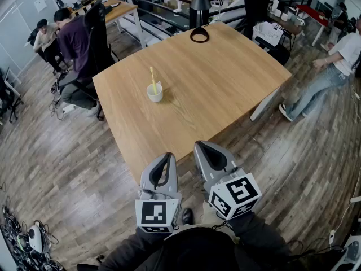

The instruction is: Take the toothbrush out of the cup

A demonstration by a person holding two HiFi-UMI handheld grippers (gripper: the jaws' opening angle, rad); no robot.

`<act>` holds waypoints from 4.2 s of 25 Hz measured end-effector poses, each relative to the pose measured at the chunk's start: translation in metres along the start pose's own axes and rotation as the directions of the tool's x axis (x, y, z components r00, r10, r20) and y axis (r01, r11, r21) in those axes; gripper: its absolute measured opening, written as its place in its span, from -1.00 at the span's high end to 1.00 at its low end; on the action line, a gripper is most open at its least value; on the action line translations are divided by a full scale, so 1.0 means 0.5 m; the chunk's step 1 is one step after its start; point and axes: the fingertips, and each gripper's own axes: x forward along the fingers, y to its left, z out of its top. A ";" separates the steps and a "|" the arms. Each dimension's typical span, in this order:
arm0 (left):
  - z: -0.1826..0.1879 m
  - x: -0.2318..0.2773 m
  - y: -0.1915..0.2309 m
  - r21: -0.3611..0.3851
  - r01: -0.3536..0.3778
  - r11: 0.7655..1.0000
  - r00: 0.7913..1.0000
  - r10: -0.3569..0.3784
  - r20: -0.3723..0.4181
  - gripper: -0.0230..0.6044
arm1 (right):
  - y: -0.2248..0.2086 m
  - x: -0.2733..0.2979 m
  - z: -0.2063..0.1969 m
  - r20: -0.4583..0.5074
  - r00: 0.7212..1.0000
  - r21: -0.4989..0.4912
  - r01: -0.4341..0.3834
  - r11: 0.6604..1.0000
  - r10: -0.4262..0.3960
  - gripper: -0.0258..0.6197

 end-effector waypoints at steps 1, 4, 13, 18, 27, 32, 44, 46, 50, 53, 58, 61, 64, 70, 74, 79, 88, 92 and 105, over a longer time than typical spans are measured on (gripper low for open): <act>0.006 0.023 -0.004 0.000 -0.009 1.000 1.000 0.009 0.001 0.90 | -0.020 0.010 0.010 0.001 1.000 -0.003 -0.009 1.000 0.009 0.92; 0.023 0.087 -0.010 -0.005 -0.041 0.999 0.999 0.041 -0.001 0.90 | -0.077 0.041 0.035 -0.001 0.999 -0.009 -0.039 0.999 0.039 0.92; 0.073 0.237 -0.018 0.000 -0.150 0.989 0.989 0.150 -0.005 0.90 | -0.198 0.130 0.081 -0.023 0.986 -0.008 -0.164 0.986 0.164 0.92; 0.087 0.285 -0.028 0.008 -0.196 0.981 0.981 0.196 -0.005 0.90 | -0.239 0.159 0.096 -0.032 0.974 -0.006 -0.223 0.975 0.222 0.92; 0.056 0.305 0.032 -0.031 -0.275 0.961 0.961 0.274 -0.037 0.90 | -0.230 0.236 0.070 -0.084 0.954 0.009 -0.287 0.958 0.287 0.92; 0.025 0.339 0.103 -0.082 -0.296 0.952 0.955 0.293 -0.050 0.90 | -0.224 0.312 0.047 -0.129 0.946 0.000 -0.298 0.954 0.296 0.92; -0.018 0.442 0.289 -0.144 -0.293 0.945 0.956 0.287 -0.062 0.90 | -0.204 0.535 0.007 -0.197 0.940 -0.006 -0.284 0.959 0.278 0.92; -0.032 0.457 0.311 -0.162 -0.290 0.943 0.957 0.281 -0.075 0.90 | -0.202 0.569 -0.002 -0.210 0.938 -0.008 -0.283 0.959 0.276 0.92; -0.057 0.469 0.350 -0.187 -0.284 0.940 0.958 0.272 -0.088 0.90 | -0.197 0.619 -0.017 -0.232 0.936 -0.016 -0.274 0.961 0.263 0.92; -0.061 0.471 0.368 -0.190 -0.291 0.938 0.956 0.278 -0.093 0.90 | -0.195 0.641 -0.017 -0.239 0.936 -0.018 -0.271 0.962 0.259 0.92; -0.044 0.484 0.387 -0.183 -0.314 0.932 0.949 0.301 -0.094 0.90 | -0.197 0.672 0.002 -0.239 0.932 -0.021 -0.287 0.958 0.274 0.92; -0.044 0.495 0.398 -0.178 -0.337 0.924 0.941 0.325 -0.097 0.90 | -0.202 0.689 -0.003 -0.248 0.924 -0.015 -0.304 0.953 0.291 0.92; -0.054 0.504 0.401 -0.169 -0.356 0.919 0.933 0.341 -0.112 0.90 | -0.210 0.705 -0.014 -0.261 0.916 -0.004 -0.317 0.948 0.305 0.92; -0.075 0.536 0.410 -0.186 -0.381 0.906 0.921 0.353 -0.166 0.90 | -0.237 0.742 -0.044 -0.294 0.902 0.027 -0.322 0.946 0.316 0.92; -0.099 0.555 0.431 -0.195 -0.395 0.897 0.912 0.358 -0.201 0.90 | -0.245 0.774 -0.079 -0.336 0.886 0.041 -0.326 0.944 0.321 0.91; -0.138 0.580 0.461 -0.214 -0.411 0.886 0.901 0.358 -0.245 0.90 | -0.258 0.815 -0.127 -0.390 0.864 0.062 -0.322 0.945 0.320 0.75; -0.194 0.605 0.489 -0.251 -0.418 0.873 0.890 0.338 -0.306 0.90 | -0.276 0.863 -0.190 -0.462 0.835 0.092 -0.291 0.952 0.300 0.55; -0.209 0.605 0.498 -0.253 -0.424 0.870 0.885 0.339 -0.318 0.90 | -0.274 0.869 -0.211 -0.488 0.818 0.108 -0.291 0.951 0.305 0.51; -0.229 0.607 0.514 -0.272 -0.432 0.860 0.881 0.338 -0.332 0.90 | -0.276 0.889 -0.246 -0.552 0.784 0.093 -0.280 0.956 0.283 0.61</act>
